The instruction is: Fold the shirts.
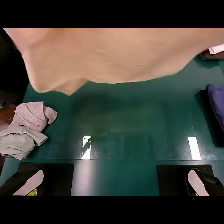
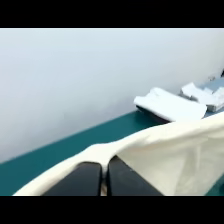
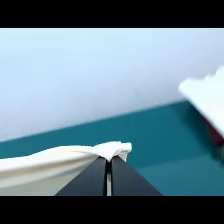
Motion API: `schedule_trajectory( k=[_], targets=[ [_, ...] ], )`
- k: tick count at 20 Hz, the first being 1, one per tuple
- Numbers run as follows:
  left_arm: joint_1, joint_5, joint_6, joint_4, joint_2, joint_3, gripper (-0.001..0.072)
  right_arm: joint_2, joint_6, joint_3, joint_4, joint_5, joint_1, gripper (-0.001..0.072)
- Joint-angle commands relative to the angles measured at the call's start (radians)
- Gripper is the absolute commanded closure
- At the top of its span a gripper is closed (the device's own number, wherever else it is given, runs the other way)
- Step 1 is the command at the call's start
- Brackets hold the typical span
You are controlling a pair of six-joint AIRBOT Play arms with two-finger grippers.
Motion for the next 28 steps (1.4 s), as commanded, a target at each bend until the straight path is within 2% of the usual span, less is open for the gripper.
schedule_trajectory(
  k=[1, 5, 8, 10, 13, 17, 20, 23, 26, 28],
  targets=[
    [0.001, 0.088, -0.005, -0.004, 0.116, 0.047, 0.0678, -0.037, -0.053, 0.213, -0.005, 0.074, -0.032, 0.0698],
    [0.001, 0.112, -0.005, -0.111, 0.188, 0.059, 0.0678, -0.073, -0.072, 0.364, -0.006, 0.177, -0.032, 0.0699],
    [0.001, 0.101, -0.003, -0.237, 0.195, 0.059, 0.0678, -0.053, -0.080, 0.369, -0.014, 0.188, -0.032, 0.0699],
    [0.001, 0.056, -0.012, -0.226, 0.183, 0.057, 0.0679, -0.016, -0.079, 0.288, -0.014, 0.191, -0.032, 0.0700],
    [0.001, 0.001, -0.129, -0.112, 0.167, -0.106, 0.0679, -0.044, -0.045, 0.174, -0.014, 0.277, -0.032, 0.0700],
    [0.000, -0.092, -0.158, -0.042, 0.081, -0.461, 0.0679, -0.257, -0.010, 0.108, -0.015, 0.512, -0.004, 0.0700],
    [-0.040, -0.097, -0.144, 0.050, -0.068, -0.645, 0.0679, -0.450, 0.013, 0.039, -0.122, 0.602, 0.083, 0.0700],
    [-0.104, -0.060, -0.140, 0.131, -0.298, -0.671, 0.0678, -0.647, 0.016, -0.002, -0.245, 0.596, 0.161, 0.0700],
    [-0.112, 0.079, -0.126, 0.130, -0.492, -0.661, 0.0678, -0.835, 0.016, 0.053, -0.246, 0.536, 0.172, 0.0700],
    [-0.109, 0.173, -0.078, 0.130, -0.576, -0.641, 0.0678, -0.929, 0.016, 0.112, -0.246, 0.432, 0.172, 0.0700]
  ],
)
